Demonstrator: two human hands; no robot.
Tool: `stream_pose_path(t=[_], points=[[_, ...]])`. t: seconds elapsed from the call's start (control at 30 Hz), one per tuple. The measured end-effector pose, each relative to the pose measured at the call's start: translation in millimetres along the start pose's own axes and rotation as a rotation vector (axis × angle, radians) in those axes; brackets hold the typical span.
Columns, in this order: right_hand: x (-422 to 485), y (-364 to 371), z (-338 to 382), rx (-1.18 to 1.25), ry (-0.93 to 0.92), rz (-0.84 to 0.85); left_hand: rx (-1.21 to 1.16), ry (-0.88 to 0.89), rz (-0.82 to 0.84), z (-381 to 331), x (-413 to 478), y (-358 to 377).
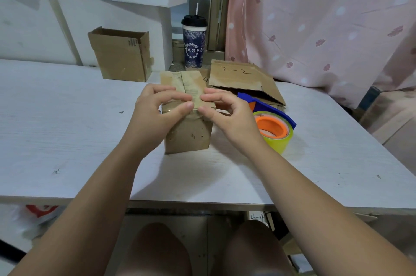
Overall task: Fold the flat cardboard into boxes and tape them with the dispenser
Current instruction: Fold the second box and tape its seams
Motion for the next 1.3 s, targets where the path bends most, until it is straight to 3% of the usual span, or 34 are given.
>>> stream_pose_path(t=[0.23, 0.43, 0.63, 0.8, 1.07, 1.3], points=[[-4, 1, -1, -0.068, -0.059, 0.038, 0.058, 0.074, 0.054, 0, -8, 1], [-8, 4, 7, -0.252, -0.175, -0.045, 0.176, 0.166, -0.036, -12, -14, 5], [-14, 6, 3, -0.265, -0.158, 0.009, 0.148, 0.157, -0.104, -7, -15, 2], [-12, 2, 9, -0.250, -0.178, -0.081, 0.214, 0.208, -0.212, -13, -19, 1], [-16, 4, 5, -0.209, -0.144, -0.112, 0.091, 0.204, 0.016, -2, -16, -5], [-18, 6, 7, -0.218, -0.110, -0.144, 0.166, 0.297, -0.131, -12, -19, -7]])
Point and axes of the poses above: each hand's wrist, its own x-axis towards the middle knuckle, its own y-axis out of the palm, z = x × y, the point moved 8 cm from there along x, towards the middle knuckle, and after that the axes turned 1 degree about y, right-handed, at the moved point
